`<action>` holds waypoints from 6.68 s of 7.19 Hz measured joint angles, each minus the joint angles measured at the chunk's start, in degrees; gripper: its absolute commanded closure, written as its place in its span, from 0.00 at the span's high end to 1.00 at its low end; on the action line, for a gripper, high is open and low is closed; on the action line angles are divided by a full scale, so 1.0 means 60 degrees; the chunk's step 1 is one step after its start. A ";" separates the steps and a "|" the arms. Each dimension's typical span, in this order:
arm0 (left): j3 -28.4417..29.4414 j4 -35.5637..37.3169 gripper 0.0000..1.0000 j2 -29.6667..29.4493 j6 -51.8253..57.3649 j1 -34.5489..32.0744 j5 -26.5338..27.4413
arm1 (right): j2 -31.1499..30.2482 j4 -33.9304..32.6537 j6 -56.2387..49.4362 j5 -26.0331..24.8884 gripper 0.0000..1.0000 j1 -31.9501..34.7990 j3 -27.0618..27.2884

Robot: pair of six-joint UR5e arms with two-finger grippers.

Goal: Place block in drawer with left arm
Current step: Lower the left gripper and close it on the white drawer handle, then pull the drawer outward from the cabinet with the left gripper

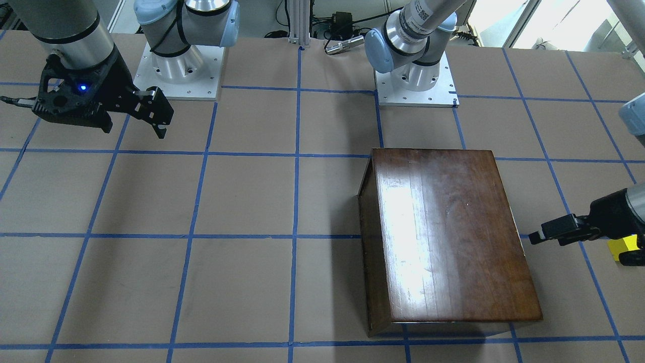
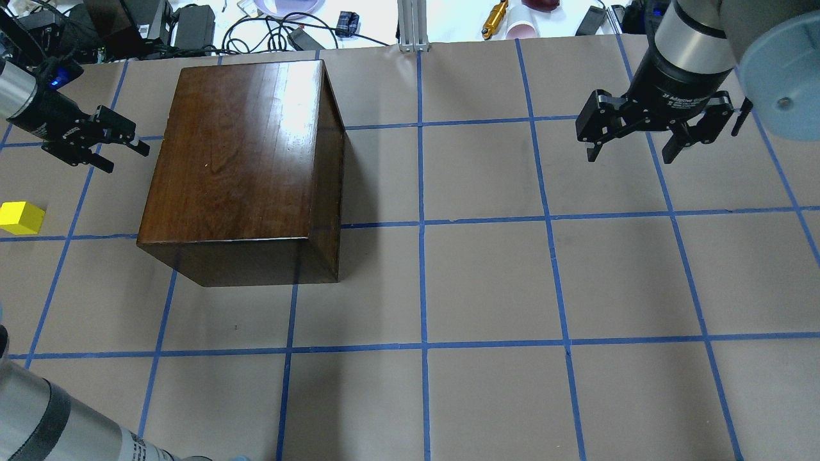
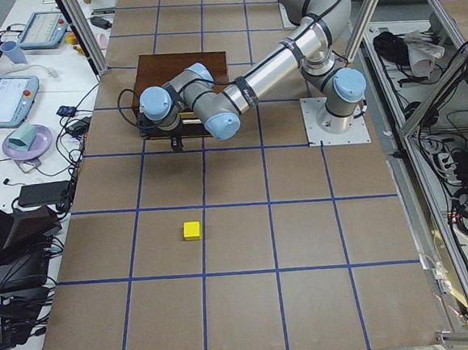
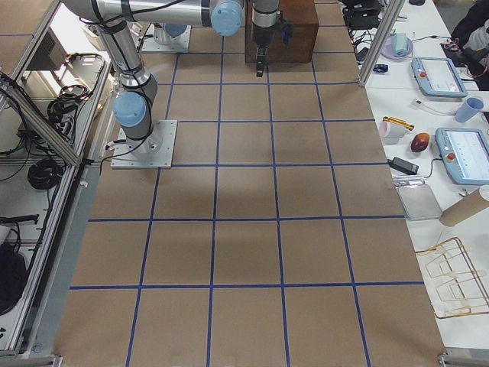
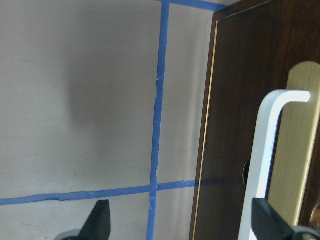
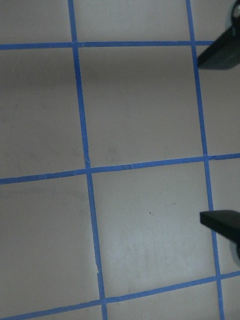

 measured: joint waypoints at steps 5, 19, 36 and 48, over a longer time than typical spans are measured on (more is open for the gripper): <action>-0.0329 0.0121 1.00 -0.0034 0.0812 -0.0090 -0.0266 | 0.0000 0.0000 0.0000 0.0000 1.00 0.0000 -0.0007; -0.0367 0.0442 1.00 -0.0225 0.1332 -0.0363 0.0041 | 0.0000 0.0000 0.0000 0.0000 1.00 0.0003 -0.0003; -0.0030 0.0908 1.00 -0.0368 0.1774 -0.0098 0.0725 | 0.0000 0.0000 0.0000 0.0000 1.00 0.0002 -0.0008; 0.0716 0.0888 1.00 -0.0805 0.2463 0.0180 0.1129 | 0.0000 0.0000 0.0000 0.0000 1.00 -0.0001 -0.0004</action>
